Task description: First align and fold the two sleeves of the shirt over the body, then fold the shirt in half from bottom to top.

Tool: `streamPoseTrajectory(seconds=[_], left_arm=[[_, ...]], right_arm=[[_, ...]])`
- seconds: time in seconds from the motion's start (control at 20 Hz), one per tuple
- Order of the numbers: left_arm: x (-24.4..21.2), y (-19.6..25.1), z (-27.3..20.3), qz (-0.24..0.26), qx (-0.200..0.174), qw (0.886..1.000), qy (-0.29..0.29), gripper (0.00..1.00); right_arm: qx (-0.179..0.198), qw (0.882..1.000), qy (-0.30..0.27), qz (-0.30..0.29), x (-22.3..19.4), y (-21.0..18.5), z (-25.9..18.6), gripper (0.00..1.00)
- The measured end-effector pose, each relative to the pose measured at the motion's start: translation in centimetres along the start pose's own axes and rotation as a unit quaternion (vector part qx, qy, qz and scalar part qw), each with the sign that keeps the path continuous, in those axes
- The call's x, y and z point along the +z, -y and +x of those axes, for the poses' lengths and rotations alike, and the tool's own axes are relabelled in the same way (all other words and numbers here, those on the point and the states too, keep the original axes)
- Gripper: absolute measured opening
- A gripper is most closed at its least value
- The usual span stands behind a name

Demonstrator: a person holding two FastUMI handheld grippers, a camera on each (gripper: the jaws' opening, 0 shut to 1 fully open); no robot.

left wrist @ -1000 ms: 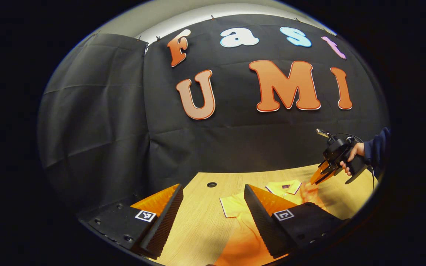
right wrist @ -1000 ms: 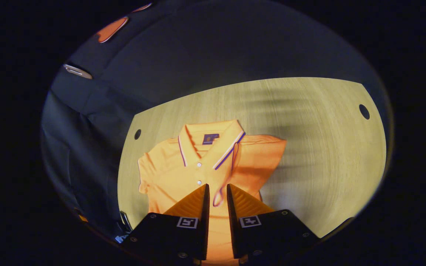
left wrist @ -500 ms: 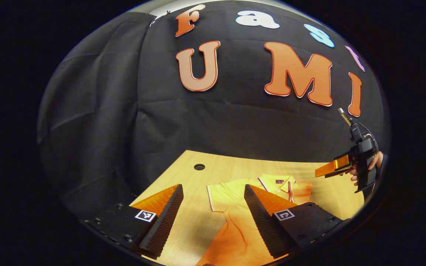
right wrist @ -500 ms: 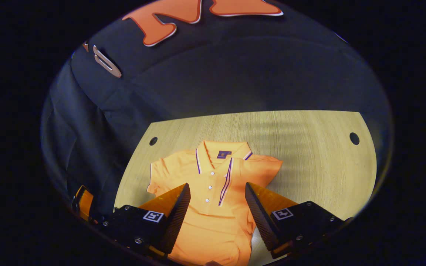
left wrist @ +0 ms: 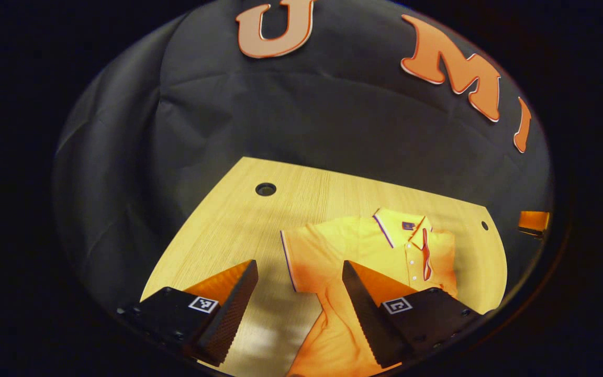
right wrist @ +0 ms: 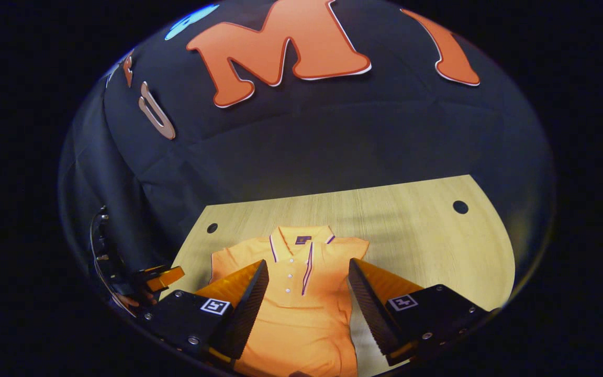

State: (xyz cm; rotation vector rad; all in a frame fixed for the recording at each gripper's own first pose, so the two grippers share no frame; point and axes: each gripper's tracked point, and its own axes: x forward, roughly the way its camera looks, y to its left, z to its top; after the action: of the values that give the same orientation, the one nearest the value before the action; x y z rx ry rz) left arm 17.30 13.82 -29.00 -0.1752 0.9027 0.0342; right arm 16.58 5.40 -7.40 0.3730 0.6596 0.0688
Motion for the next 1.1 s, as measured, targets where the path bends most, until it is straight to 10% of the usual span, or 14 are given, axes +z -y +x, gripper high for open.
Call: streamPoseTrajectory(seconds=[0.85, 1.1], left_arm=[[-5.0, -1.6, 14.2, 0.055, 0.039, 0.968, -0.242, 0.97], [-4.7, -0.4, 14.8, 0.058, 0.021, 0.968, -0.243, 0.74]], right_arm=[[-0.130, 0.991, 0.014, 0.016, -7.9, 5.5, -9.6, 0.94], [-0.142, 0.989, 0.029, 0.032, -8.0, 6.6, -10.4, 0.95]])
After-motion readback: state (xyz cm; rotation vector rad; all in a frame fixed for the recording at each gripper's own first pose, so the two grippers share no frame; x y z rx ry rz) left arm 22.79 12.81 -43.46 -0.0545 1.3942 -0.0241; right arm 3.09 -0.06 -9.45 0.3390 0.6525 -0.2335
